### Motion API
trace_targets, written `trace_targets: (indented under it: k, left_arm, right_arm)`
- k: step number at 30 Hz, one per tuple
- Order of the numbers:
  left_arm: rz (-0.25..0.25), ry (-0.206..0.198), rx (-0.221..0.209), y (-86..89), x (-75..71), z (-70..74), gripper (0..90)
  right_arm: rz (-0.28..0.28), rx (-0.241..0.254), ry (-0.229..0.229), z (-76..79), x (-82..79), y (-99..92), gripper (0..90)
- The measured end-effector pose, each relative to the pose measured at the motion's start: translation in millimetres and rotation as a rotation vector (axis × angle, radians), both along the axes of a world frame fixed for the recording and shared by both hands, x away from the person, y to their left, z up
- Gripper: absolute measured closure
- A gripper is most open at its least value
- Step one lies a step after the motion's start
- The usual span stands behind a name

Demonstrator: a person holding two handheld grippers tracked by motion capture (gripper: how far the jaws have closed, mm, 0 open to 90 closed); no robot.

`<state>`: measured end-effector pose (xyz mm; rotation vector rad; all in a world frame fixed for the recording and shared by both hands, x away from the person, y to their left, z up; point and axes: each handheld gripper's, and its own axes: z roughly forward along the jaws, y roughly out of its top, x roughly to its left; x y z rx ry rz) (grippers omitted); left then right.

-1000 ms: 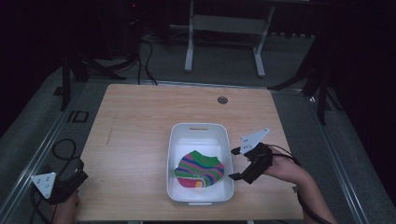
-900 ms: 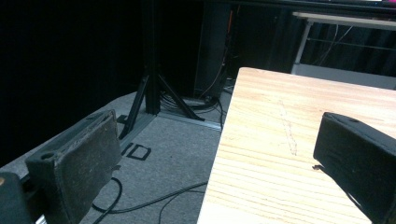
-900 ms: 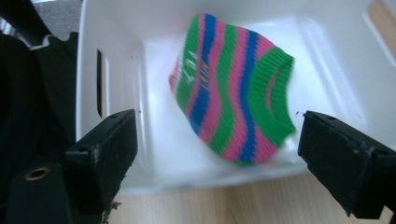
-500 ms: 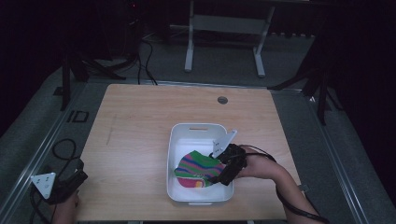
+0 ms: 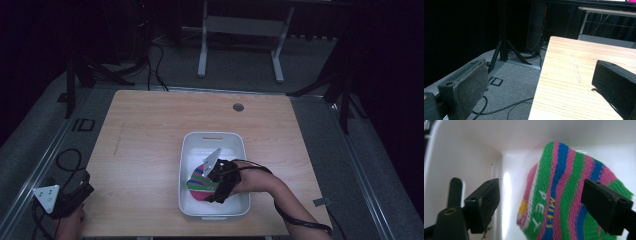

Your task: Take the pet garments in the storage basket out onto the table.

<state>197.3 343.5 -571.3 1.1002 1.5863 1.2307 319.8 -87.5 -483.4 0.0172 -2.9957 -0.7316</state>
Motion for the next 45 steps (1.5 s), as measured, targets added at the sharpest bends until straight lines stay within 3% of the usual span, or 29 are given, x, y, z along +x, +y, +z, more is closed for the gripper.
trace_targets:
  k: [5,7,11,17,20,23,32,40,45]
  left_arm:
    - [0.001,0.002,0.0,0.1,0.1,0.0,1.2]
    - [0.002,0.004,-0.001,0.2,0.3,0.1,1.2]
    - [-0.001,0.004,-0.001,0.2,0.3,0.0,1.2]
    - [0.001,0.004,0.001,-0.1,0.5,0.1,1.2]
    - [-0.001,0.004,-0.002,0.1,0.5,0.1,1.2]
    - [0.001,0.005,-0.002,0.2,0.6,0.1,1.2]
    - [0.001,0.003,-0.002,0.2,0.5,0.1,1.2]
    - [0.002,0.004,-0.002,0.3,0.5,0.1,1.2]
    - [-0.001,0.007,-0.004,0.8,0.6,0.2,1.2]
  right_arm:
    - [0.022,-0.03,-0.005,-8.4,-1.0,9.8,21.3]
    - [0.034,-0.073,-0.002,-14.8,-3.1,15.7,27.1]
    - [0.045,-0.102,-0.018,-20.3,-5.0,19.4,31.6]
    - [0.034,-0.154,-0.117,-27.9,-9.4,21.9,47.6]
    - [0.043,-0.184,-0.19,-29.2,-13.5,23.7,69.3]
    - [0.045,-0.186,-0.199,-24.9,-13.7,24.2,72.4]
    - [0.017,-0.081,-0.187,29.0,-5.8,9.2,73.2]
    - [0.015,-0.007,-0.254,86.6,-4.3,1.0,73.2]
    - [0.015,0.006,-0.281,107.2,-3.7,-1.7,73.2]
